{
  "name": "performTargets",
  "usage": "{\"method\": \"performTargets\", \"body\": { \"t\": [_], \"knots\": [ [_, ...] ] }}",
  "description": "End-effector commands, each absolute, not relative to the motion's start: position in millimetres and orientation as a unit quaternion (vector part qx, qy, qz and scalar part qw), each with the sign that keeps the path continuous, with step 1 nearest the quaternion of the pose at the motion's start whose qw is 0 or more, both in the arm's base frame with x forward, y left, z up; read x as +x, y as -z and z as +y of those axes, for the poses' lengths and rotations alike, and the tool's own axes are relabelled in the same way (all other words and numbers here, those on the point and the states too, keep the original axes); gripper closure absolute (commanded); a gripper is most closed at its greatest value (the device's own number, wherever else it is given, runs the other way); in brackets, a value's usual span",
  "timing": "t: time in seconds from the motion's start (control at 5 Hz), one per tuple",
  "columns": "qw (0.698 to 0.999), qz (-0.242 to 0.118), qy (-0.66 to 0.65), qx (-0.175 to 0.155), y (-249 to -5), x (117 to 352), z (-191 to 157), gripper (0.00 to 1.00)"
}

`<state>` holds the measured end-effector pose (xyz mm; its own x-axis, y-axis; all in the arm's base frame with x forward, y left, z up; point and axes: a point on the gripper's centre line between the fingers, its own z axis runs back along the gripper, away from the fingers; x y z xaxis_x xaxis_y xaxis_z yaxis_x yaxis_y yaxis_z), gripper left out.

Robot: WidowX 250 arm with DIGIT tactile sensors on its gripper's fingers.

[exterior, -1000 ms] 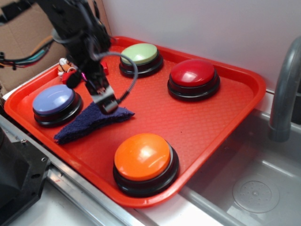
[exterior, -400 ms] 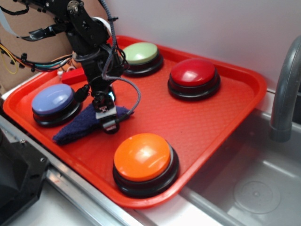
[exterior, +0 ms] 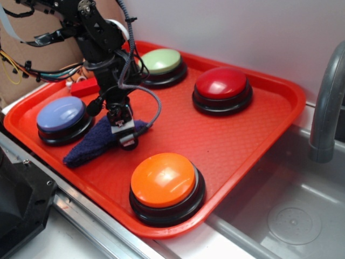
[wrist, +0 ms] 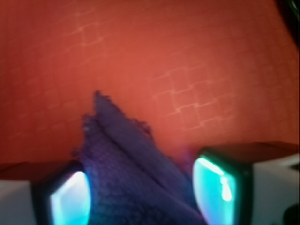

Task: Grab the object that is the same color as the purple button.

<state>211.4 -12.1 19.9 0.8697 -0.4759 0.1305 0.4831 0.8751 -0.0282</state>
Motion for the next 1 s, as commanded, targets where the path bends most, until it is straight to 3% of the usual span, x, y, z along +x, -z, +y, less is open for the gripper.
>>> {"method": "performTargets", "body": {
  "t": [0.0,0.2,0.6,0.8],
  "knots": [
    [0.967,-0.064,0.247,-0.012,-24.3,218.3,-12.5,1.00],
    [0.972,-0.074,0.220,-0.013,-32.0,221.3,-6.5,1.00],
    [0.991,-0.056,0.121,0.009,-53.4,231.3,-4.3,1.00],
    [0.998,-0.049,0.012,0.037,-89.0,243.5,-2.1,1.00]
  ]
}}
